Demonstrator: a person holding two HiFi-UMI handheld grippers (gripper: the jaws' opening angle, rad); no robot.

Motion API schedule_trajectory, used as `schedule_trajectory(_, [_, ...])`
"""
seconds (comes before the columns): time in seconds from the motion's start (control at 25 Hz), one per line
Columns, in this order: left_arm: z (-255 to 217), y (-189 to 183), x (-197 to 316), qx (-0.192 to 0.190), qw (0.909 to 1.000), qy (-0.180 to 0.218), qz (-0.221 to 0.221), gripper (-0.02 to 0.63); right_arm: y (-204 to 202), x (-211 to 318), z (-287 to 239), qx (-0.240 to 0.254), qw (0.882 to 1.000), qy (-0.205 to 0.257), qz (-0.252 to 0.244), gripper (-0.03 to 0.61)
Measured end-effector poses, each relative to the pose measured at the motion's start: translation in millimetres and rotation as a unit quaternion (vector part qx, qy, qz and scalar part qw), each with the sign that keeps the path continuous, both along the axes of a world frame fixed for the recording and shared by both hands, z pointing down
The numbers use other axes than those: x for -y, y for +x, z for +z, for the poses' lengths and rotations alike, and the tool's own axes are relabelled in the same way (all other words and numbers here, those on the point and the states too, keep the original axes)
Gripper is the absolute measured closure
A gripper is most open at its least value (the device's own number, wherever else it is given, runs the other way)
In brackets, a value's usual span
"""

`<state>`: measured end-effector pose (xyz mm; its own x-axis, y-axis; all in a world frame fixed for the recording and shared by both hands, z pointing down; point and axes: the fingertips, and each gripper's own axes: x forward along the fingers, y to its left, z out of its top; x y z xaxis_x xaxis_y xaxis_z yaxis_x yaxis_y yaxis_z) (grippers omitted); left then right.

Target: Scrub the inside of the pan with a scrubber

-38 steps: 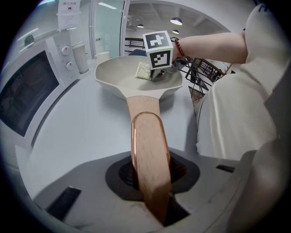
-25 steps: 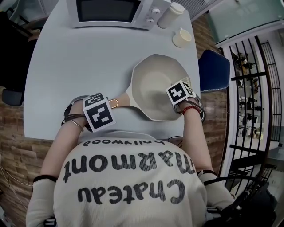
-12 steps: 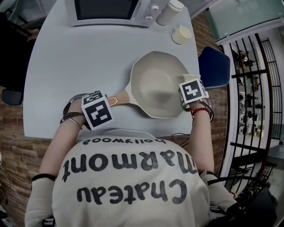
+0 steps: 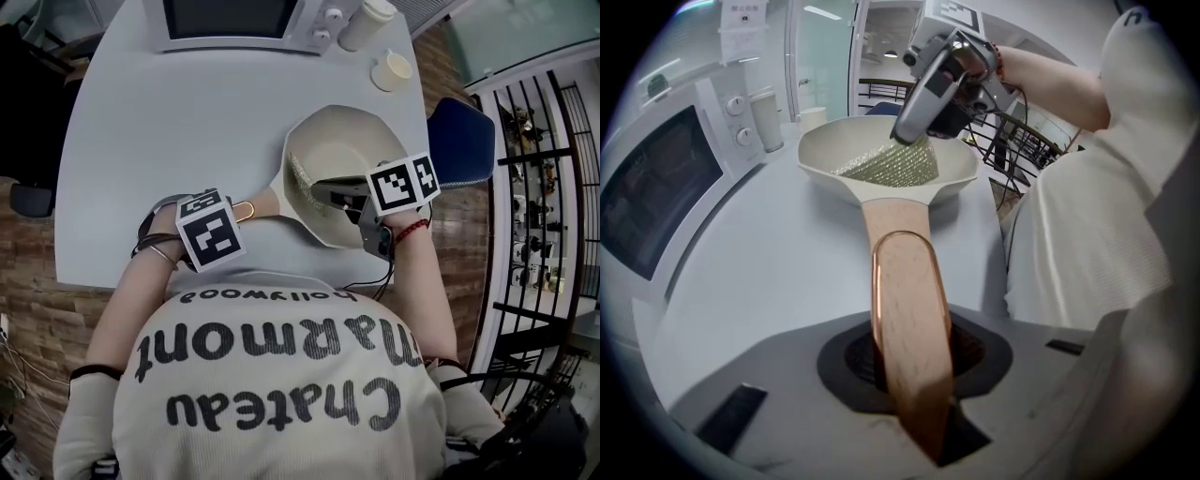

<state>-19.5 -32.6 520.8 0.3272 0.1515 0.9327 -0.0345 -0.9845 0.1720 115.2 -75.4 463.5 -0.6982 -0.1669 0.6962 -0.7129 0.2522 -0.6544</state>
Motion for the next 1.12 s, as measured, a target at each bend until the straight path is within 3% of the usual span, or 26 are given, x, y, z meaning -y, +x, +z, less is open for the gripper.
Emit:
schedule_trajectory(0.32, [0.9,0.5,-0.2,0.001,1.0000,0.003,0.000,0.509,-37.5,-5.1,28.0,0.055,0.997,-0.048,-0.025,0.525])
schedule_trajectory(0.56, [0.4,1.0,-1.2,0.002,1.0000,0.005,0.001,0.511,-25.6,-15.3,57.4,-0.025,0.997,-0.068,-0.039,0.525])
schedule_trajectory(0.84, [0.5,-1.1,-0.5,0.001,1.0000,0.002,0.001,0.512,-15.9,-29.6,71.1,-0.016,0.993,-0.117,-0.017,0.525])
schedule_trajectory(0.96, [0.3,-1.4,-0.5,0.001,1.0000,0.002,0.002,0.512,-2.1,-37.9,83.6,-0.070,0.989,-0.125,-0.032,0.525])
schedule_trajectory(1.12, [-0.7,1.0,-1.0,0.002,1.0000,0.003,0.002,0.512,24.5,-46.3,100.0,-0.183,0.973,-0.122,-0.073,0.525])
